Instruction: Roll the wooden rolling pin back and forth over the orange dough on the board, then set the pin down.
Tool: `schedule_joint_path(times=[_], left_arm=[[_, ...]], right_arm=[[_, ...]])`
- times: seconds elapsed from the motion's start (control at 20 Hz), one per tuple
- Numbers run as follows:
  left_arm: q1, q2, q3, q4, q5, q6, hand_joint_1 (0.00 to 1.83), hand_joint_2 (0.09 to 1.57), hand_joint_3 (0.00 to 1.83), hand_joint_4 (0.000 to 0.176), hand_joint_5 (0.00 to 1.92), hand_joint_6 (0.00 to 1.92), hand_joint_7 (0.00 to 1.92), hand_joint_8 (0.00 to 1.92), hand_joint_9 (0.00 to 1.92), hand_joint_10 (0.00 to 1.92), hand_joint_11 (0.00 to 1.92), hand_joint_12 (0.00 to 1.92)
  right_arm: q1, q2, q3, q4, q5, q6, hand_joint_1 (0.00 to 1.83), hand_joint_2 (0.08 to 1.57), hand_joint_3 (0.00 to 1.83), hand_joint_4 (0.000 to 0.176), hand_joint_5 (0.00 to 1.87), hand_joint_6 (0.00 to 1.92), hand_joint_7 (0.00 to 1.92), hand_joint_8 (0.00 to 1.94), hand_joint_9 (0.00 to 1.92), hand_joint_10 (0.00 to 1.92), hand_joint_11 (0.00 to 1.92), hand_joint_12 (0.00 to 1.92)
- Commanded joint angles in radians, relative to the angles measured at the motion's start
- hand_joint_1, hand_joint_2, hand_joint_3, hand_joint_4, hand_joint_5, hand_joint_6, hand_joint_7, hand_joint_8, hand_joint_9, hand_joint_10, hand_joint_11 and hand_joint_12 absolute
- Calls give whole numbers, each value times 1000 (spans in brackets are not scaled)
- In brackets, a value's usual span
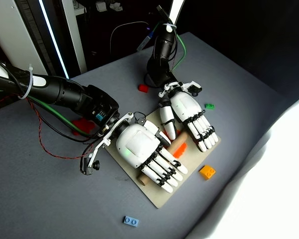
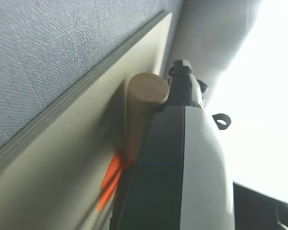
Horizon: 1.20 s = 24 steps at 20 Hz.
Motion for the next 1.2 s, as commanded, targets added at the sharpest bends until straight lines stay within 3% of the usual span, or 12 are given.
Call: schedule_joint_path(times=[0.0, 0.55, 1.15], left_arm=[[-2, -4, 9, 27, -58, -1, 0, 1495, 3, 0, 1, 1, 5, 2, 0, 0, 0, 0], [-10, -14, 39, 43, -47, 60, 0, 1495, 2, 0, 0, 0, 0, 0, 0, 0, 0, 0], [-23, -37, 91, 43, -3, 36, 0, 1496, 1, 0, 0, 0, 0, 0, 0, 0, 0, 0]], right_arm=[[10, 4, 9, -36, 57, 6, 0, 1571, 70, 0, 34, 5, 38, 1, 0, 0, 0, 0], [19, 4, 34, -31, 12, 20, 0, 1571, 80, 0, 31, 5, 32, 3, 0, 0, 0, 0], [31, 3, 65, -30, -29, 33, 0, 1571, 81, 0, 32, 6, 35, 5, 0, 0, 0, 0]])
